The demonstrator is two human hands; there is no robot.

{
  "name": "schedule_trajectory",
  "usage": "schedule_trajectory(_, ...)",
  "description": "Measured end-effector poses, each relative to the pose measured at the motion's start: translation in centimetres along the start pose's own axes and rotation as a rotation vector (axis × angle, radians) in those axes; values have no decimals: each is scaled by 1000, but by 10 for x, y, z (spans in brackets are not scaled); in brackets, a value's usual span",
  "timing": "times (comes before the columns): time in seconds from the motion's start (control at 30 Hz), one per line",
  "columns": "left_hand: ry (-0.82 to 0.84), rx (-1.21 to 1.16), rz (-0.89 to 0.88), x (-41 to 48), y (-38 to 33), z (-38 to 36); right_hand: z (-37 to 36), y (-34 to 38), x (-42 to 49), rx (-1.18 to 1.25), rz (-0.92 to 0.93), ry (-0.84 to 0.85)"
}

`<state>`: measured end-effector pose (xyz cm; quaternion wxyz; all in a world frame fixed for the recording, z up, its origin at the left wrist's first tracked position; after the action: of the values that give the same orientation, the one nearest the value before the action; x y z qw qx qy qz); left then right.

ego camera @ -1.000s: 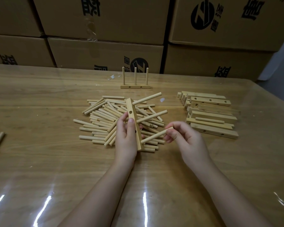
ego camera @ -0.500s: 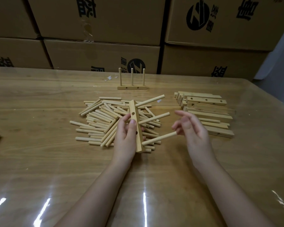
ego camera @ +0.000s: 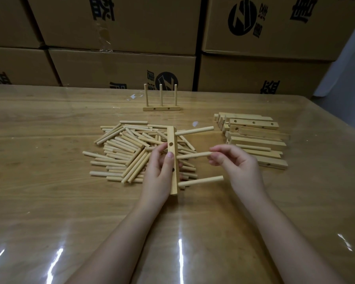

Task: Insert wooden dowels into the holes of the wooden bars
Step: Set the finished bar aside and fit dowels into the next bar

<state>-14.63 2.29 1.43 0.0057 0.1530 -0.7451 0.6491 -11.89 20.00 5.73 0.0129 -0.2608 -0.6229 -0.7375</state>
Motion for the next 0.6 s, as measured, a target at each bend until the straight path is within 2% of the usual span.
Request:
schedule_trajectory(0.5, 18, 162, -18, 0, 3, 0, 4, -3, 3, 30, -3, 57)
schedule_trajectory(0.6, 29, 149, 3, 1, 5, 0, 15, -5, 7, 93, -12, -28)
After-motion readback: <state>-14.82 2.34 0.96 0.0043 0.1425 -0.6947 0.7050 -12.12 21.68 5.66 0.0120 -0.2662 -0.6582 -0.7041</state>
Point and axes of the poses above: each hand's wrist, its own x-axis towards the middle knuckle, its own z-axis out of the back of the hand, y = z × x, the point moved 6 cm from there along x, towards the middle knuckle, and after that the axes turned 11 degrees about -y, right-handed, at the moved point
